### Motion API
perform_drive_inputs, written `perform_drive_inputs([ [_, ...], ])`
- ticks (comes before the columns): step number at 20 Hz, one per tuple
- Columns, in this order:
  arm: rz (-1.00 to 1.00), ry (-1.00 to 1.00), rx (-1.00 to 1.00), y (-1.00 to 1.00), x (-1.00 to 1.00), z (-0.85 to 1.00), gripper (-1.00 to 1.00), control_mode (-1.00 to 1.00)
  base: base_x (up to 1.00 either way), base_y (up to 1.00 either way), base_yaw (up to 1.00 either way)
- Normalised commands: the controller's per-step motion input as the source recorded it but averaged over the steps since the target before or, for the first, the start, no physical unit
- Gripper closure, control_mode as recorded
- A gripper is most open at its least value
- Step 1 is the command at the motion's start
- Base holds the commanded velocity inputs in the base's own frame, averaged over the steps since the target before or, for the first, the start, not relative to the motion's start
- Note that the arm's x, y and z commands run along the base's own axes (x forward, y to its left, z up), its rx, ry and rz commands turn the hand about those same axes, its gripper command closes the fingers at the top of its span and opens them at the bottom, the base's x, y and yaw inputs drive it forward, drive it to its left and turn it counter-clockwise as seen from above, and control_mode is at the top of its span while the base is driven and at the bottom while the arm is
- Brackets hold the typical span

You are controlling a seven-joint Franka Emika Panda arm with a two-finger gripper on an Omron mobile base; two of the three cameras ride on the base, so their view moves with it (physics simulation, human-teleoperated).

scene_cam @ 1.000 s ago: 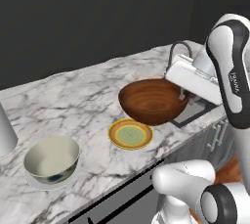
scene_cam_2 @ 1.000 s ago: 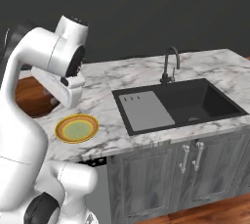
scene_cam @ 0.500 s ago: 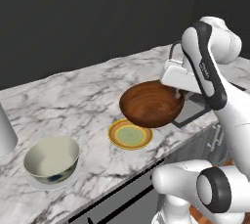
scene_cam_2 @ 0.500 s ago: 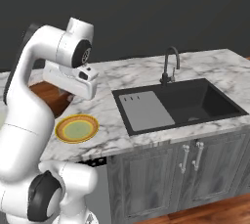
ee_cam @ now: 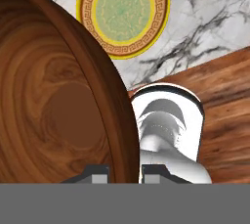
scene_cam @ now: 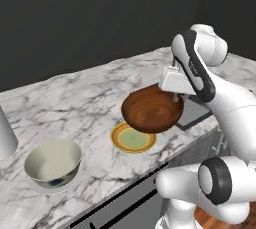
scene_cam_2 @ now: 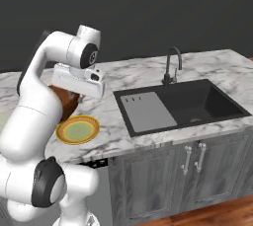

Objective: Move the bowls from the cabinet to the plates on the dining table.

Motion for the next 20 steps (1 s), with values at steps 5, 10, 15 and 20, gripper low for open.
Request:
perform_drive_inputs([
  [5,0.08,0.00,0.05,-0.05,0.42,-0.36,1.00,-1.00,0.00,0.00,0.00],
  [10,0.01,0.04,0.09,0.00,0.31,-0.43,1.00,-1.00,0.00,0.00,0.00],
  [15,0.00,0.05,0.09,0.01,0.29,-0.35,1.00,-1.00,0.00,0.00,0.00],
  [20,0.00,0.06,0.01,0.00,0.45,-0.34,1.00,-1.00,0.00,0.00,0.00],
])
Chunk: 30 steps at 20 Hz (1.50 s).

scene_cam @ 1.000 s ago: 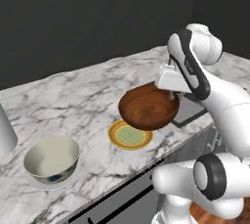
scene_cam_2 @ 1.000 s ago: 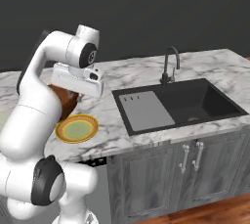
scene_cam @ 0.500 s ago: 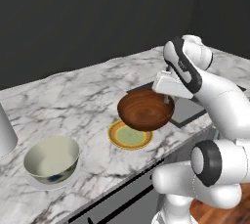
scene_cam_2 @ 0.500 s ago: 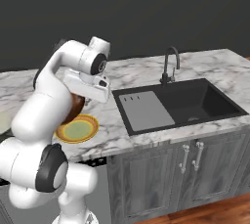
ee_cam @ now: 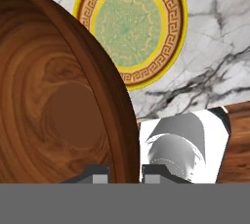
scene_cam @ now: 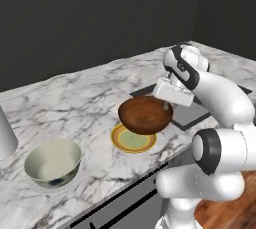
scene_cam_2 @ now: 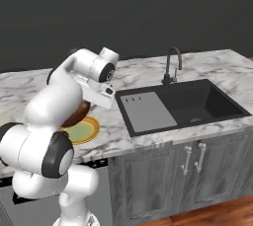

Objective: Move the bowls from the cabinet to the plates on the dining table.

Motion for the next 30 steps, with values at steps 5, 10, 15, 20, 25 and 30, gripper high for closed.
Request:
perform_drive_inputs([
  [5,0.00,0.01,-0.03,0.00,0.51,-0.17,1.00,-1.00,0.00,0.00,0.00],
  [10,0.00,0.00,-0.03,0.02,0.50,-0.19,1.00,-1.00,0.00,0.00,0.00],
  [15,0.00,0.00,-0.01,0.06,0.25,-0.22,1.00,-1.00,0.00,0.00,0.00],
  [20,0.02,0.00,0.00,0.07,0.05,-0.29,1.00,-1.00,0.00,0.00,0.00],
  [25,0.02,0.00,0.00,0.04,0.04,-0.28,1.00,-1.00,0.00,0.00,0.00],
  [30,0.02,0.00,0.00,0.00,0.12,-0.22,1.00,-1.00,0.00,0.00,0.00],
])
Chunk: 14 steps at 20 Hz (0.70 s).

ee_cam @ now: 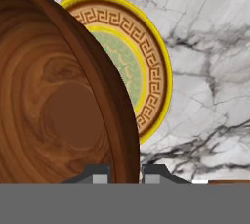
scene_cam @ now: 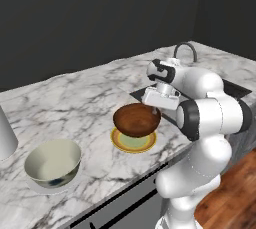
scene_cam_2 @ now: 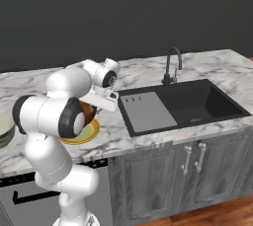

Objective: Move the bowls from the cabinet to the plates on the dining table.

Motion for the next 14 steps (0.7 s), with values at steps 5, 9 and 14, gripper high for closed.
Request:
perform_drive_inputs([
  [5,0.01,-0.02,0.00,0.00,0.09,-0.21,1.00,-1.00,0.00,0.00,0.00],
  [9,0.01,-0.02,0.00,0.00,0.04,-0.22,1.00,-1.00,0.00,0.00,0.00],
  [14,0.01,-0.04,0.00,0.01,0.04,-0.22,1.00,-1.00,0.00,0.00,0.00],
])
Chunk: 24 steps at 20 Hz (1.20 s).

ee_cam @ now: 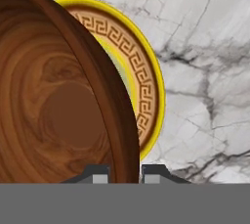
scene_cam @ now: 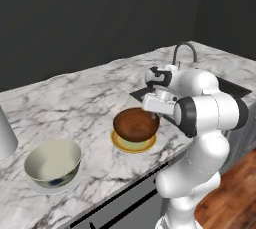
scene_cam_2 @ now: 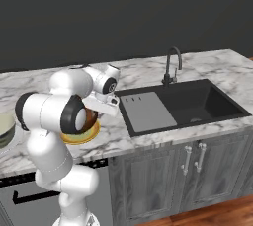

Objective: Move the bowls from the cabinet to the plates on the dining table.

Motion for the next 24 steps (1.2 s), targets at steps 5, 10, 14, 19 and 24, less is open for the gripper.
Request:
perform_drive_inputs([
  [5,0.00,-0.04,0.01,0.08,0.03,-0.24,1.00,-1.00,0.00,0.00,0.00],
  [10,0.00,-0.03,0.02,0.12,0.11,-0.25,1.00,-1.00,0.00,0.00,0.00],
  [14,0.00,-0.03,0.02,0.13,0.24,-0.32,1.00,-1.00,0.00,0.00,0.00],
  [19,0.00,0.00,0.00,0.05,0.12,-0.17,1.00,-1.00,0.00,0.00,0.00],
  [24,0.01,0.00,0.01,0.01,0.00,0.29,-1.00,-1.00,0.00,0.00,0.00],
])
